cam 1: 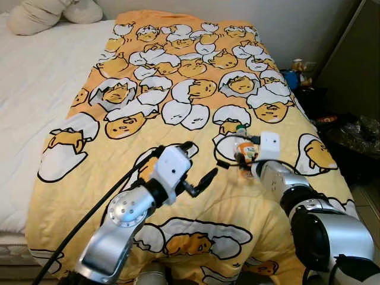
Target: Clean up the room
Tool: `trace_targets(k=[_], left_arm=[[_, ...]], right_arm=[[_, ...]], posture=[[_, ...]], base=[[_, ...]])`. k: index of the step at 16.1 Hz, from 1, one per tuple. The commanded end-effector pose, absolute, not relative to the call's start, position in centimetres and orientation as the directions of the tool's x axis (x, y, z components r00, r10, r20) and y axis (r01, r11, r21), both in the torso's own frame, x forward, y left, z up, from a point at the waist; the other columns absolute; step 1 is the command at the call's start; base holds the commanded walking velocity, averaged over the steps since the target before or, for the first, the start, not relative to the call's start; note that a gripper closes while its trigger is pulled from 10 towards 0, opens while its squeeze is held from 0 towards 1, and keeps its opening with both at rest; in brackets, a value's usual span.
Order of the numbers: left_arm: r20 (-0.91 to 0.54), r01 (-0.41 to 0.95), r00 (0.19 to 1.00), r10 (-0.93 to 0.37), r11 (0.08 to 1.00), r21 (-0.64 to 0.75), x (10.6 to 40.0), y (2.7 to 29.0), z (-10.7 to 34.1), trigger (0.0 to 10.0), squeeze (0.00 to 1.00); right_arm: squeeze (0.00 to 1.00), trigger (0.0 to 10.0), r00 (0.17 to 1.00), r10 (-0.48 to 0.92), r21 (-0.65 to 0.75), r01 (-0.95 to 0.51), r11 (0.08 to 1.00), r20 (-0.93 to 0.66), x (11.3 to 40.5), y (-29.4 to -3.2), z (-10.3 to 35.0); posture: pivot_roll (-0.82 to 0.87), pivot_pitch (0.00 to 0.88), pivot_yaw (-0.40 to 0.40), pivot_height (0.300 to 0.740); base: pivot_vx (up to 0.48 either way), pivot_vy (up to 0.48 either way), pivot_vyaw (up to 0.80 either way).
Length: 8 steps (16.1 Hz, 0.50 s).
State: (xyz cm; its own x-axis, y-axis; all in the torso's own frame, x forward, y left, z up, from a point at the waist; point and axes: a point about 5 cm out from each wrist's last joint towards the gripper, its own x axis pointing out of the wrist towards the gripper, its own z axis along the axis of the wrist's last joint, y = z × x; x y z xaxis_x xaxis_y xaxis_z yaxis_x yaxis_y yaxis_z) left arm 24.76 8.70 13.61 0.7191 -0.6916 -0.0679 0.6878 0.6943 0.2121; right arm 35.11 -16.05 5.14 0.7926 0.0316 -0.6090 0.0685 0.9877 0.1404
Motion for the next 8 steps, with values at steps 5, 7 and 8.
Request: trace_targets(k=[5,7,8], left_arm=[[-0.078,0.683,0.722,-0.688,0.690,0.240,24.45,9.15,14.27,10.0,0.00],[-0.086,0.679,0.727,-0.682,0.693,0.242,24.41,9.39,14.20,10.0,0.00],[-0.089,0.679,0.727,-0.681,0.693,0.243,24.37,9.39,14.14,10.0,0.00]], right_arm=[[0.00,10.0,0.752,0.002,0.153,0.131,0.980,-0.659,34.15,-15.54,3.79],[0.00,4.8,0.757,-0.011,0.148,0.142,0.979,-0.654,34.17,-15.62,3.81],[0.00,0.0,0.755,-0.014,0.151,0.150,0.977,-0.656,34.13,-15.69,3.75]], posture=[[0.33,0.028,-0.004,0.740],[0.33,0.033,-0.006,0.740],[0.33,0.034,-0.006,0.740]], base=[[0.000,0.000,0.00],[0.000,0.000,0.00],[0.000,0.000,0.00]])
